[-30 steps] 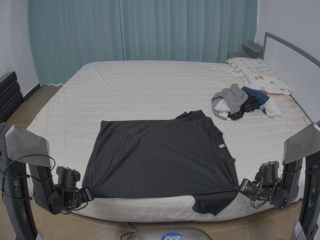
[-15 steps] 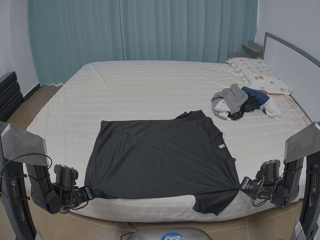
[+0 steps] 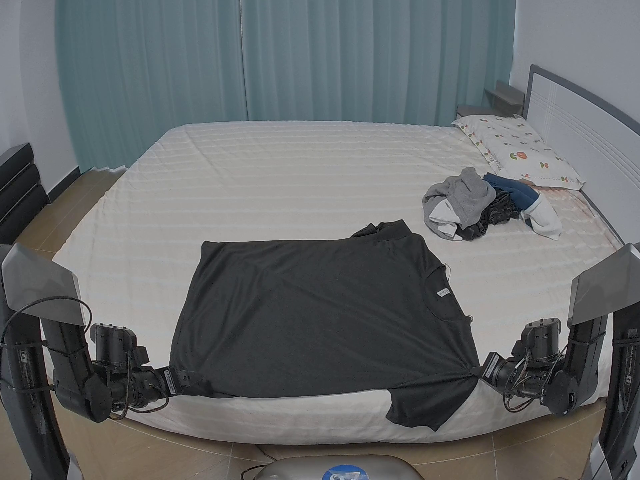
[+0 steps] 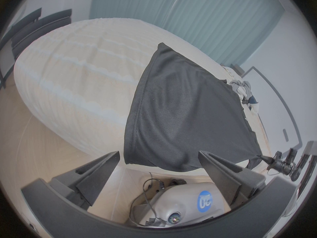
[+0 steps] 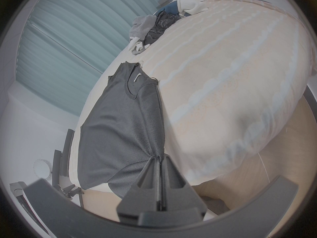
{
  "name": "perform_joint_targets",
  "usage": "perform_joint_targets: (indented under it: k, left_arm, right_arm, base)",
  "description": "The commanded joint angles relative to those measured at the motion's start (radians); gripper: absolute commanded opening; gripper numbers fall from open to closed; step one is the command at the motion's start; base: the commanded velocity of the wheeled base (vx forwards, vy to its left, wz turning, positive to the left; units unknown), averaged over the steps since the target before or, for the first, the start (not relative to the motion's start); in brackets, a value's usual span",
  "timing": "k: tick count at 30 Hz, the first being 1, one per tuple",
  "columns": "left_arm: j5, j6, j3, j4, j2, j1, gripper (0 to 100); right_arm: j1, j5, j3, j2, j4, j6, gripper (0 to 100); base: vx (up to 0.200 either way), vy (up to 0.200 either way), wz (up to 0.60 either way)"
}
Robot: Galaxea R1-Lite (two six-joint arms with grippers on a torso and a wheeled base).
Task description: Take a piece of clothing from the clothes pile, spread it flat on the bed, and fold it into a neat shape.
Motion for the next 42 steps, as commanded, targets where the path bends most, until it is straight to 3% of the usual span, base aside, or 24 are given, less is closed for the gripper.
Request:
perform_joint_targets:
  k: [1, 9, 18, 19, 35, 42]
  left_arm:
    - [-0.019, 0.065, 0.006, -0.07, 0.097, 0.022, 100]
    - [-0.022, 0.085, 0.04, -0.227, 0.168, 0.016, 100]
    - [-0.036, 0.111, 0.049, -0.247, 0.179, 0.016, 100]
    - [-0.044, 0.111, 0.051, -0.247, 0.179, 0.016, 0]
    - [-0.058, 0.103, 0.086, -0.253, 0.131, 0.048, 0]
    - [-0.061, -0.033, 0.069, -0.316, 0.111, 0.051, 0]
  right_arm:
    - [0.001, 0.0, -0.013, 0.006, 0.0, 0.0, 0]
    - [0.001, 0.0, -0.017, 0.007, 0.0, 0.0, 0]
    - [0.002, 0.0, -0.017, 0.007, 0.0, 0.002, 0]
    - [0.002, 0.0, -0.017, 0.007, 0.0, 0.002, 0]
    - [0.002, 0.0, -0.017, 0.003, -0.013, 0.002, 0]
    - [0.001, 0.0, -0.002, 0.0, -0.111, 0.018, 0]
  base:
    - [0.0, 0.0, 0.0]
    - [0.0, 0.0, 0.0]
    - [0.0, 0.0, 0.0]
    - [0.0, 0.0, 0.0]
    - [0.0, 0.0, 0.0]
    - [0.0, 0.0, 0.0]
